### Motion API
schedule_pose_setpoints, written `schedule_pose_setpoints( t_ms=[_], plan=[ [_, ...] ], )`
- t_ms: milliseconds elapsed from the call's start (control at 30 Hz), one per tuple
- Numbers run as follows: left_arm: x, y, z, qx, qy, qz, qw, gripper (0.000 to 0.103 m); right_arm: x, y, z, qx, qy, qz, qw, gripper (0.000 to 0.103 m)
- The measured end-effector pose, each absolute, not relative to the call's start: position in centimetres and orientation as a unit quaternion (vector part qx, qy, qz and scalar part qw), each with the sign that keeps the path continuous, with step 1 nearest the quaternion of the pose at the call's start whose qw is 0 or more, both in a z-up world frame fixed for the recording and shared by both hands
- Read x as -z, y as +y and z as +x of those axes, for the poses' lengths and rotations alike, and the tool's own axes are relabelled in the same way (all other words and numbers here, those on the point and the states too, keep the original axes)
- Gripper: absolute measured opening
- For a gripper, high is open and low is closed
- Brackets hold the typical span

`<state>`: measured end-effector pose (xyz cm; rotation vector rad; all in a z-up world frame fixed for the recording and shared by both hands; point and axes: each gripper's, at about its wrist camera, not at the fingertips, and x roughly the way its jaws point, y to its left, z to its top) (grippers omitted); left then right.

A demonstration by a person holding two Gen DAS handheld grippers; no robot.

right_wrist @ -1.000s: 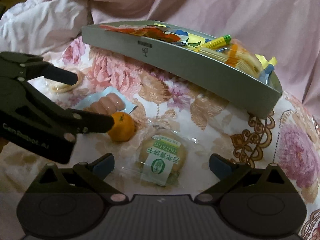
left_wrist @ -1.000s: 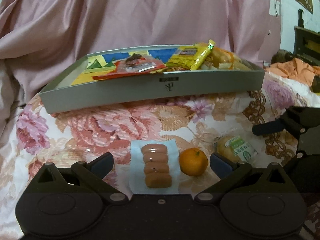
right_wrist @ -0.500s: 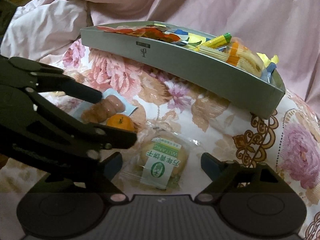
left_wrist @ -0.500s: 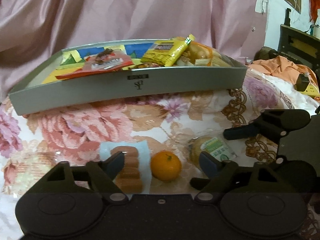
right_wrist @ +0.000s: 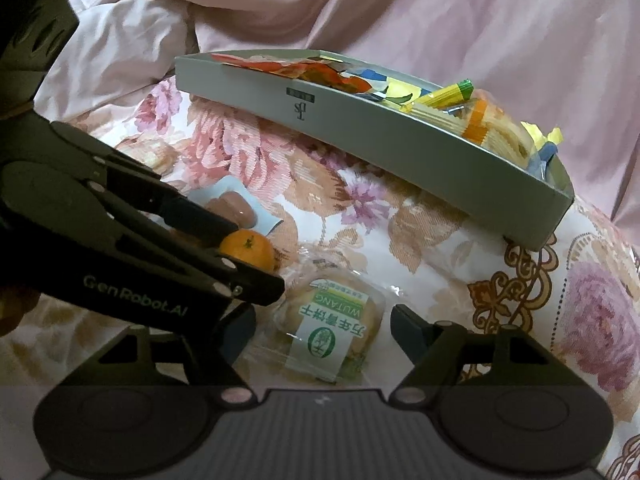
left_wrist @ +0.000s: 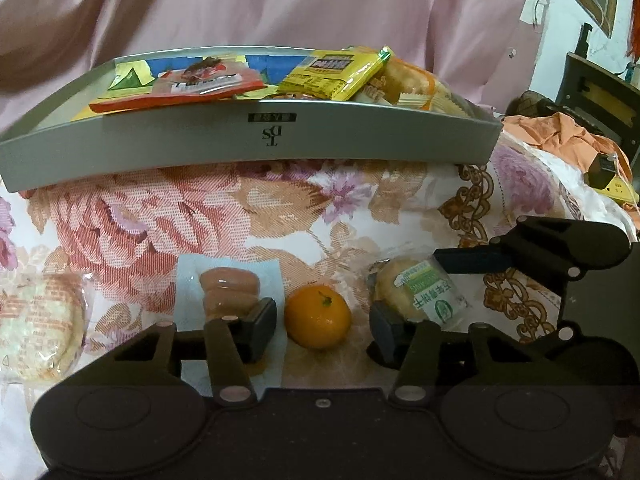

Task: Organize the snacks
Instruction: 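Grasp the mandarin orange with the left tool while the right tool grasps the WUTANG cake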

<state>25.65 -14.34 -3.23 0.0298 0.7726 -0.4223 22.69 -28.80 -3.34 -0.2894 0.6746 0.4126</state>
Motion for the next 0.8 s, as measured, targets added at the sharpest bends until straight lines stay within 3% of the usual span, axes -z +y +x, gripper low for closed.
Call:
schedule_pose_setpoints(
  t_ms=[200, 267, 433, 800],
  plan=[
    [3.5, -14.6, 26.0, 0.181, 0.379, 0.018, 0.907, 0.041, 3.7, -28.8, 23.1, -0.203, 0.325, -0.127, 0.915, 0.076],
    [3.4, -14.6, 26.0, 0.177, 0.381, 0.014, 0.907, 0.038, 3.8, -28.9, 23.4, -0.213, 0.332, -0.110, 0.912, 0.062],
    [3.0, -14.6, 25.3, 0.159, 0.379, 0.028, 0.911, 0.037, 3.7, -29.0, 23.5, -0.217, 0.338, -0.093, 0.911, 0.052],
    [-0.4, -13.5, 22.5, 0.136, 0.334, 0.039, 0.932, 0.037, 2.9, -26.1, 19.7, -0.205, 0.221, -0.217, 0.928, 0.052]
  ],
)
